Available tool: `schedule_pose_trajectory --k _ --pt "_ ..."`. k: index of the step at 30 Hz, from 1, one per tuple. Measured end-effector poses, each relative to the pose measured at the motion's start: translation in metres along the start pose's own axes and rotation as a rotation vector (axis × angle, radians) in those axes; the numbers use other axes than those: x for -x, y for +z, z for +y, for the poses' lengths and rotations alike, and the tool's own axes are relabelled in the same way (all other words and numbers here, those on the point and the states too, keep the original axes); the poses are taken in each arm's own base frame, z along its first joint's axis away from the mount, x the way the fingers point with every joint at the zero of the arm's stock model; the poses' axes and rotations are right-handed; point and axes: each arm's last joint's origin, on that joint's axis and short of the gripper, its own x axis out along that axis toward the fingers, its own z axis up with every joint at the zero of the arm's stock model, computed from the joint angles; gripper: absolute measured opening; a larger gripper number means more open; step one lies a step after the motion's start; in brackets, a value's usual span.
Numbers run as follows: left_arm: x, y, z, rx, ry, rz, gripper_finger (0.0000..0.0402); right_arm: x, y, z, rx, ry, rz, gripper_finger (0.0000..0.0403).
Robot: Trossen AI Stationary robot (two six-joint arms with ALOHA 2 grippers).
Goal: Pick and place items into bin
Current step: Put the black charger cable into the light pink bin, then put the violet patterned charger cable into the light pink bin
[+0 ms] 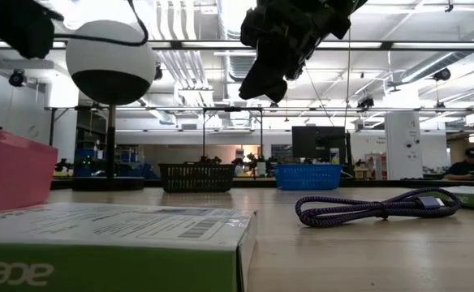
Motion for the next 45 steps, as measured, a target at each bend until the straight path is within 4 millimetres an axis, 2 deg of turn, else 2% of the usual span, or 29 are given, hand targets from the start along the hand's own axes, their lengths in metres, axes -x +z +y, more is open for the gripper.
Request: schedule_pose_trajectory --k 5,9,15,19,22,29,37,40,45 --pt "0.014 -0.001 -0.009 -0.011 -0.045 -0.071 0.021 0.0 0.0 0.0 0.0 0.0 0.0 0.0059" --pt "0.027 0.0 -0.02 -0.053 -0.117 -0.206 0.021 0.0 0.0 0.0 -0.001 0.0 0.0 0.006" --pt "0.044 0.01 -0.039 -0.132 -0.265 -0.577 0.021 0.0 -0.001 0.0 -0.005 0.003 0.007 0.0059" --pt "0.054 0.019 -0.053 -0.238 -0.339 -0.868 0.021 -0.002 -0.01 0.001 0.005 0.006 0.085 0.0061" --pt "0.061 0.021 -0.058 -0.295 -0.353 -0.989 0.021 -0.002 -0.018 0.002 0.004 0.03 0.163 0.0066" --pt "0.061 0.02 -0.056 -0.31 -0.314 -1.017 0.021 -0.001 -0.026 0.016 0.061 0.161 0.249 0.011" --pt "0.058 0.021 -0.054 -0.381 -0.26 -1.025 0.021 -0.005 -0.052 0.058 0.172 0.243 0.454 0.0206" --pt "0.058 0.021 -0.054 -0.403 -0.245 -1.031 0.021 -0.009 -0.064 0.072 0.249 0.226 0.512 0.0221" --pt "0.058 0.021 -0.054 -0.427 -0.23 -1.034 0.021 -0.015 -0.084 0.086 0.309 0.187 0.565 0.0224"
